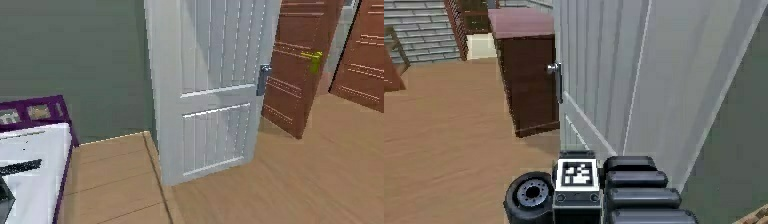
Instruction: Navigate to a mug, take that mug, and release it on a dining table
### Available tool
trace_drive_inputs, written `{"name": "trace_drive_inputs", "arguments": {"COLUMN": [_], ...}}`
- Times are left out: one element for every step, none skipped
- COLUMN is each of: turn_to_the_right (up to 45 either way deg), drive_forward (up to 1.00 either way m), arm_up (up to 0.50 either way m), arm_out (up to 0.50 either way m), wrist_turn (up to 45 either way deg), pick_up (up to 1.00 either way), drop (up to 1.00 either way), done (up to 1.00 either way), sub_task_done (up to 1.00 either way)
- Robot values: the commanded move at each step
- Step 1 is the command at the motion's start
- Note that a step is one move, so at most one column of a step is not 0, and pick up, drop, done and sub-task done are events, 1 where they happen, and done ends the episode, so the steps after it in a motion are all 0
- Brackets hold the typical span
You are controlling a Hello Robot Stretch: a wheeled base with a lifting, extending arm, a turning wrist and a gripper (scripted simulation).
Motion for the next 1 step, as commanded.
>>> {"name": "trace_drive_inputs", "arguments": {"turn_to_the_right": [45.0], "drive_forward": [0.00], "arm_up": [0.00], "arm_out": [0.00], "wrist_turn": [0.0], "pick_up": [0.00], "drop": [0.00], "done": [0.00], "sub_task_done": [0.00]}}
